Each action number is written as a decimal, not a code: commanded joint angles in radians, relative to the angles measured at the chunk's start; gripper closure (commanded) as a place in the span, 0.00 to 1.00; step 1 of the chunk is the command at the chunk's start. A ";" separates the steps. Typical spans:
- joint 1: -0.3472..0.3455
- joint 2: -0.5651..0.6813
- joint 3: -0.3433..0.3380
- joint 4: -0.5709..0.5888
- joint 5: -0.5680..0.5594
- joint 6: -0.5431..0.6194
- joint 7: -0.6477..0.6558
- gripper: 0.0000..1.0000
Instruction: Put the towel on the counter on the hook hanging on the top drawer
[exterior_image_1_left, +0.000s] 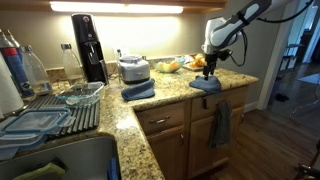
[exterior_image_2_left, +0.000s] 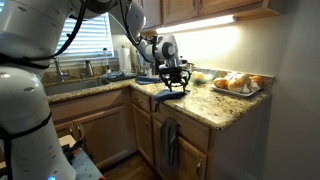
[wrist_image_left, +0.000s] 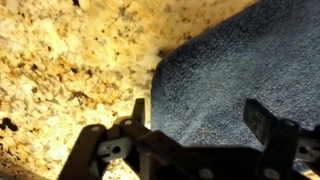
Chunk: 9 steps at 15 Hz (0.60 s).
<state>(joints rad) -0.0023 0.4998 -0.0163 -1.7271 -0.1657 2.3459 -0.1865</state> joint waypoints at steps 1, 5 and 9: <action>-0.010 0.027 -0.003 0.042 -0.017 -0.008 -0.021 0.00; -0.013 0.048 -0.003 0.065 -0.008 -0.005 -0.016 0.00; -0.013 0.062 -0.003 0.075 -0.011 -0.004 -0.019 0.10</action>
<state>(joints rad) -0.0045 0.5504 -0.0214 -1.6683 -0.1696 2.3459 -0.1897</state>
